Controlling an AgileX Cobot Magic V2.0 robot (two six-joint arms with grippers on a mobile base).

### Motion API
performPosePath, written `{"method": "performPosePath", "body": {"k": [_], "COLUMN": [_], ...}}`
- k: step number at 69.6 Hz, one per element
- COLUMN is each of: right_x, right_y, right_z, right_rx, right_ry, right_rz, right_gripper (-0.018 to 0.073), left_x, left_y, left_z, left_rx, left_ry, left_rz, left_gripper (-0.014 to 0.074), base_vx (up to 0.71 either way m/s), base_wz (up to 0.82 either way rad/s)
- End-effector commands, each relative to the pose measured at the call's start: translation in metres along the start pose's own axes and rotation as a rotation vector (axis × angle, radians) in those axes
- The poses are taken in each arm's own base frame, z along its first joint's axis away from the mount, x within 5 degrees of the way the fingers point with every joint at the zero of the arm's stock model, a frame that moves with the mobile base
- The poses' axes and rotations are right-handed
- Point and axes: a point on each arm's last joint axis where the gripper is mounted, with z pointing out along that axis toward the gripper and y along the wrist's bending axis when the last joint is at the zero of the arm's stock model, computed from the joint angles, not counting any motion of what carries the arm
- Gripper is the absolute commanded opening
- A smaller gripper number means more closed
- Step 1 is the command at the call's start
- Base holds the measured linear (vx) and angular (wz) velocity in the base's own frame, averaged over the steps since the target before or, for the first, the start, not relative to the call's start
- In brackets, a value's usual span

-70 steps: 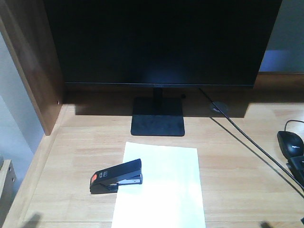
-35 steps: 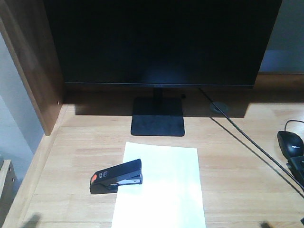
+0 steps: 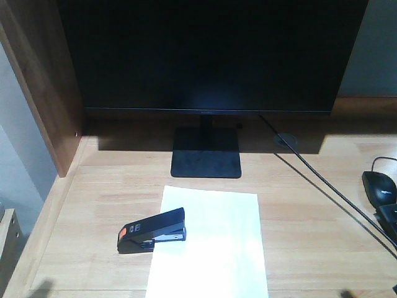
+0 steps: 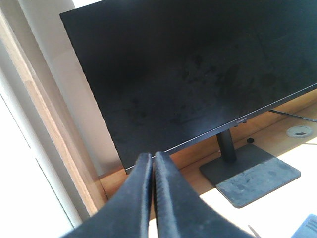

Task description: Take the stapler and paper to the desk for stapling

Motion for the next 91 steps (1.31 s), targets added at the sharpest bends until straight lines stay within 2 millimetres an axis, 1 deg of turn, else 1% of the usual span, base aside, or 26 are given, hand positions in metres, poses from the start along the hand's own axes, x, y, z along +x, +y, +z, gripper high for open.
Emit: {"method": "performPosePath", "body": {"k": [1, 11, 18, 27, 37, 52, 57, 65, 78, 81, 84, 91], "right_x": [-0.009, -0.009, -0.009, -0.009, -0.009, -0.009, -0.009, -0.009, -0.009, -0.009, -0.009, -0.009], "right_y": [-0.002, -0.002, -0.002, -0.002, -0.002, -0.002, -0.002, -0.002, -0.002, -0.002, -0.002, -0.002], "right_z": [0.001, 0.001, 0.001, 0.001, 0.001, 0.001, 0.001, 0.001, 0.001, 0.001, 0.001, 0.001], "right_rx": [0.018, 0.018, 0.018, 0.018, 0.018, 0.018, 0.018, 0.018, 0.018, 0.018, 0.018, 0.019], "right_ry": [-0.021, -0.021, -0.021, -0.021, -0.021, -0.021, -0.021, -0.021, -0.021, -0.021, -0.021, -0.021], "right_rz": [0.000, 0.000, 0.000, 0.000, 0.000, 0.000, 0.000, 0.000, 0.000, 0.000, 0.000, 0.000], "right_gripper": [-0.0006, -0.0006, -0.0006, -0.0006, -0.0006, -0.0006, -0.0006, -0.0006, -0.0006, -0.0006, -0.0006, -0.0006], "left_x": [-0.013, -0.012, -0.011, -0.010, -0.006, 0.003, 0.010, 0.025, 0.058, 0.064, 0.076, 0.097], "left_y": [0.004, 0.004, 0.003, 0.003, 0.001, 0.002, 0.003, 0.003, -0.005, -0.006, -0.010, -0.013], "left_z": [0.000, 0.000, 0.000, 0.000, 0.000, 0.000, -0.004, -0.019, -0.044, -0.047, -0.049, -0.045], "left_rx": [-0.027, -0.020, -0.011, -0.007, 0.006, -0.025, -0.062, -0.136, -0.243, -0.263, -0.285, -0.308], "left_ry": [-0.086, -0.065, -0.059, -0.053, 0.003, 0.038, 0.021, -0.021, -0.045, -0.044, -0.031, 0.030], "left_rz": [-0.009, -0.018, -0.083, -0.123, -0.250, -0.260, -0.261, -0.258, -0.292, -0.307, -0.318, -0.339], "left_gripper": [-0.0006, -0.0006, -0.0006, -0.0006, -0.0006, -0.0006, -0.0006, -0.0006, -0.0006, -0.0006, -0.0006, -0.0006], "base_vx": [0.00, 0.00, 0.00, 0.00, 0.00, 0.00, 0.00, 0.00, 0.00, 0.00, 0.00, 0.00], "base_wz": [0.00, 0.00, 0.00, 0.00, 0.00, 0.00, 0.00, 0.00, 0.00, 0.00, 0.00, 0.00]}}
